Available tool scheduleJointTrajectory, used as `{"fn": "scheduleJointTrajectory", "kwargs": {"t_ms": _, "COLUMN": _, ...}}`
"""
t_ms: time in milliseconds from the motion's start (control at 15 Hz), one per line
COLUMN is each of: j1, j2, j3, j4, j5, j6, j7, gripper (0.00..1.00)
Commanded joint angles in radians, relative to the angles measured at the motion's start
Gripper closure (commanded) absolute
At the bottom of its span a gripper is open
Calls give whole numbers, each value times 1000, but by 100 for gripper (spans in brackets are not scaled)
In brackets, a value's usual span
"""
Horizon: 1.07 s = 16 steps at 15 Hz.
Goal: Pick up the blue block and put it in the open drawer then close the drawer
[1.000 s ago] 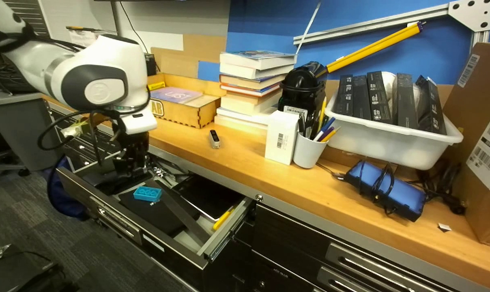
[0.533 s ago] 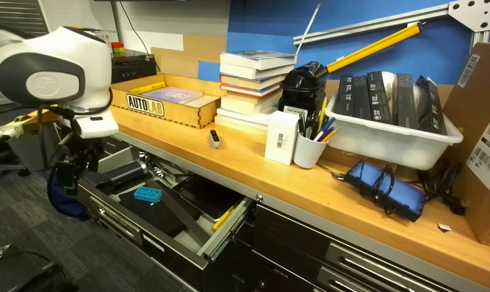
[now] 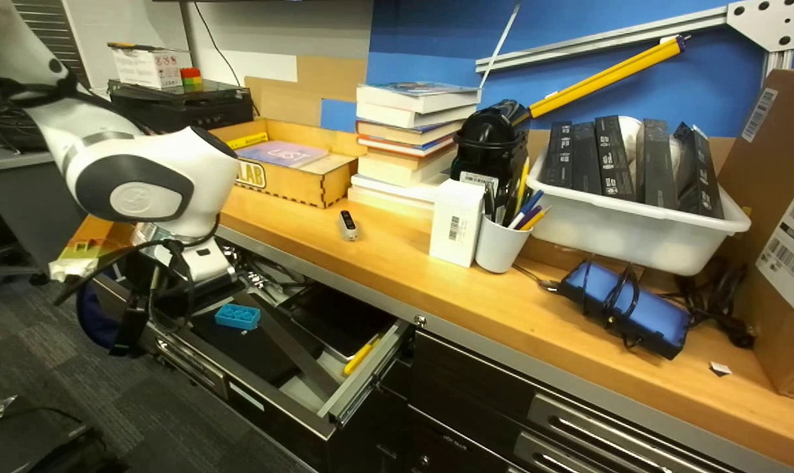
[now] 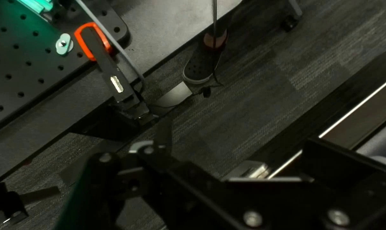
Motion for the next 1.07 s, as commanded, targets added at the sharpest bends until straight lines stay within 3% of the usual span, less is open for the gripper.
{"fn": "scheduleJointTrajectory", "kwargs": {"t_ms": 0, "j1": -30, "j2": 112, "j3": -5, "j4": 92, "j5": 3, "j6": -115, "j7": -104, "gripper": 0}}
{"fn": "scheduleJointTrajectory", "kwargs": {"t_ms": 133, "j1": -41, "j2": 112, "j3": -9, "j4": 109, "j5": -9, "j6": -182, "j7": -135, "gripper": 0}}
{"fn": "scheduleJointTrajectory", "kwargs": {"t_ms": 600, "j1": -57, "j2": 140, "j3": -1, "j4": 117, "j5": -76, "j6": -312, "j7": -482, "gripper": 0}}
{"fn": "scheduleJointTrajectory", "kwargs": {"t_ms": 800, "j1": -53, "j2": 174, "j3": -6, "j4": 134, "j5": -102, "j6": -327, "j7": -460, "gripper": 0}}
{"fn": "scheduleJointTrajectory", "kwargs": {"t_ms": 933, "j1": -42, "j2": 183, "j3": -19, "j4": 127, "j5": -68, "j6": -207, "j7": -315, "gripper": 0}}
{"fn": "scheduleJointTrajectory", "kwargs": {"t_ms": 1000, "j1": -48, "j2": 186, "j3": -18, "j4": 131, "j5": -37, "j6": -159, "j7": -314, "gripper": 0}}
